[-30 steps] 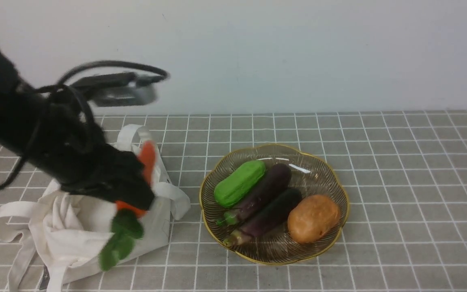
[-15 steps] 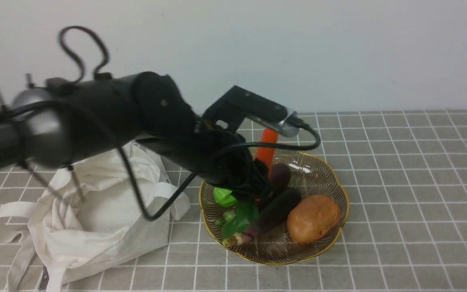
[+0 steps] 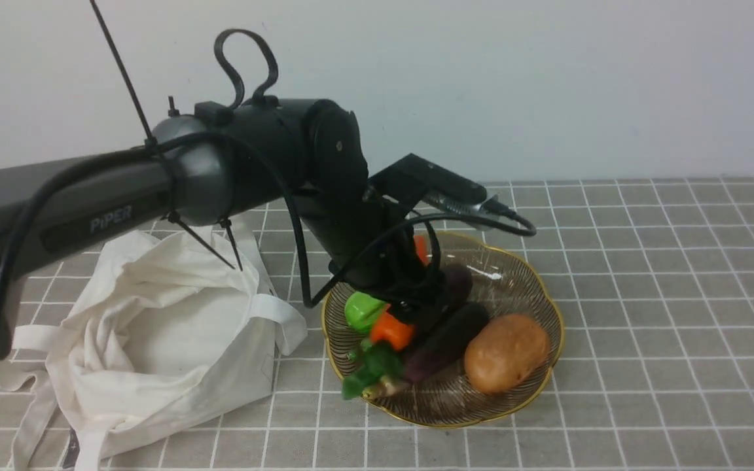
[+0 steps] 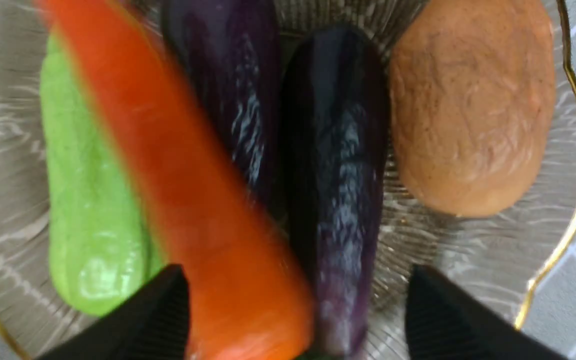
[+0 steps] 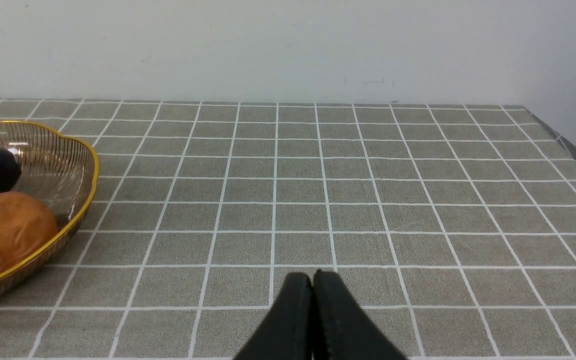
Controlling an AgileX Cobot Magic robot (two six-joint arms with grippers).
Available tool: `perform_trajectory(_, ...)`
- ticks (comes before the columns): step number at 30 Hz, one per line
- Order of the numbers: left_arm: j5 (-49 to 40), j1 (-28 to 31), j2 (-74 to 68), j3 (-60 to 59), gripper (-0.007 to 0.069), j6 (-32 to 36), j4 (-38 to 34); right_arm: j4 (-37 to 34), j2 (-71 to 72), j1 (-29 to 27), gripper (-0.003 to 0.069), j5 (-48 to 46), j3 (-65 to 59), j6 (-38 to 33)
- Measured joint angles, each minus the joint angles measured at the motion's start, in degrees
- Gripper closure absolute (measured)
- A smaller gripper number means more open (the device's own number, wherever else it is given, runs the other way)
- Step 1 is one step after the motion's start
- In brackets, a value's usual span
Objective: Take vegetables from bag on grey coffee tablecloth place on plate.
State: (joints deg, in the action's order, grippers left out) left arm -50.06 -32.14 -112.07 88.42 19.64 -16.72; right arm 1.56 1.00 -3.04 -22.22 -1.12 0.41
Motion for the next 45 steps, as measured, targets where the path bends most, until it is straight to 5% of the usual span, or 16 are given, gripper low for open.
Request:
perform_trajectory(4, -4.0, 0.0, 0.0, 5.4, 0.0036, -4.0, 2.3, 0.0, 0.0, 0.0, 0.0672, 0.0, 0.0, 0.0)
perform_trajectory(7, -8.4, 0.0, 0.0, 9.3, 0.0076, -8.2, 5.2, 0.0, 0.0, 0.0, 0.0672, 0.0, 0.0, 0.0)
perform_trajectory(9, -14.6, 0.0, 0.6, 15.0, 0.0231, -13.2, 10.7, 0.0, 0.0, 0.0, 0.0672, 0.0, 0.0, 0.0)
perform_trajectory(10, -15.1, 0.0, 0.8, 15.3, 0.0246, -13.5, 11.2, 0.0, 0.0, 0.0, 0.0672, 0.0, 0.0, 0.0)
perform_trajectory(12, -19.0, 0.0, 3.4, 18.4, 0.0459, -16.4, 17.5, 0.0, 0.0, 0.0, 0.0672, 0.0, 0.0, 0.0)
perform_trajectory(16, -20.5, 0.0, 11.4, 19.2, 0.061, -19.3, 23.8, 0.0, 0.0, 0.0, 0.0672, 0.0, 0.0, 0.0)
perform_trajectory(24, -15.9, 0.0, 32.6, 11.8, 0.0629, -26.3, 27.7, 0.0, 0.0, 0.0, 0.0672, 0.0, 0.0, 0.0)
perform_trajectory(32, 2.4, 0.0, 61.4, -20.0, 0.0629, -29.5, 26.6, 0.0, 0.0, 0.0, 0.0672, 0.0, 0.0, 0.0)
perform_trajectory(45, 6.4, 0.0, 100.9, -45.4, 0.0629, -29.3, 26.5, 0.0, 0.0, 0.0, 0.0672, 0.0, 0.0, 0.0)
